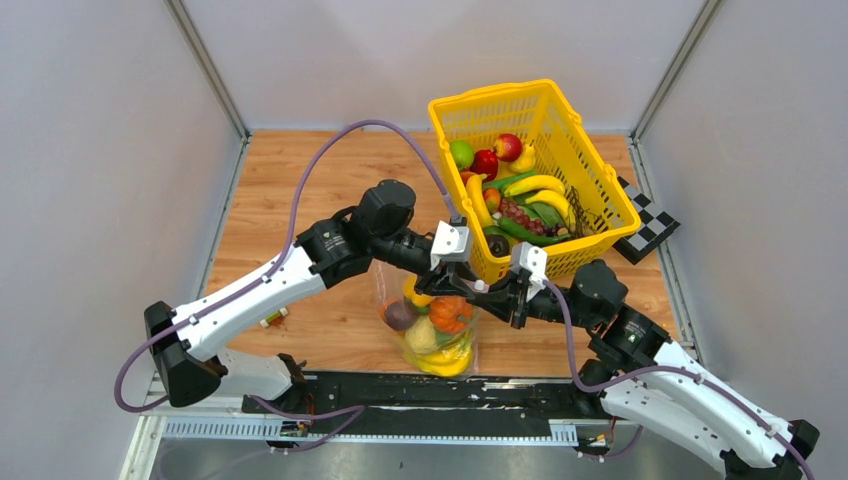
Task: Place the food in the zip-top bag and seal the zipper
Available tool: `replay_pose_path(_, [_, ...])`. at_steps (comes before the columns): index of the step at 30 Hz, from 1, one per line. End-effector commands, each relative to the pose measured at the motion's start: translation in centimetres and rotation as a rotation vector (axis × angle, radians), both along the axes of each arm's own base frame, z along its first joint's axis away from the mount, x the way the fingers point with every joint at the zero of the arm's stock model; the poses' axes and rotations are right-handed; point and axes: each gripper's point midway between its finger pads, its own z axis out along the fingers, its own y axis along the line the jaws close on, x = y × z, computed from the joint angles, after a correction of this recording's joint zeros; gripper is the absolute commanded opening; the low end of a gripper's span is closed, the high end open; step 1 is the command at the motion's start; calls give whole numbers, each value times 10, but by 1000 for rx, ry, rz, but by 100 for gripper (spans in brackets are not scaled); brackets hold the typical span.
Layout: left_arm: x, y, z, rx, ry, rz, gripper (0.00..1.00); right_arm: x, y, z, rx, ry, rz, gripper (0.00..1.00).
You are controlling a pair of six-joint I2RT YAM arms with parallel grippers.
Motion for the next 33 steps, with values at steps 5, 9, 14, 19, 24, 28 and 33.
replay_pose_path(5, [-8, -5, 22, -71, 7, -36, 45, 0, -2, 38, 95, -90, -4, 0])
replay_pose_path(9, [-3, -8, 24, -69, 15, 4, 51, -1, -1, 38, 100, -91, 1, 0])
replay_pose_path(14, [2, -11, 22, -48, 35, 23, 54, -2, 0, 39, 102, -93, 9, 0])
replay_pose_path(19, [3, -16, 26, -45, 55, 27, 56, -2, 0, 38, 101, -91, 12, 0])
replay_pose_path(24, [3, -18, 23, -29, 68, 25, 44, -2, 0, 38, 103, -92, 8, 0])
replay_pose_path(28, [6, -17, 25, -29, 59, 41, 28, 0, -1, 38, 106, -94, -1, 0])
replay_pose_path(33, [8, -12, 23, -11, 40, 67, 21, 2, -2, 37, 109, -93, -17, 0])
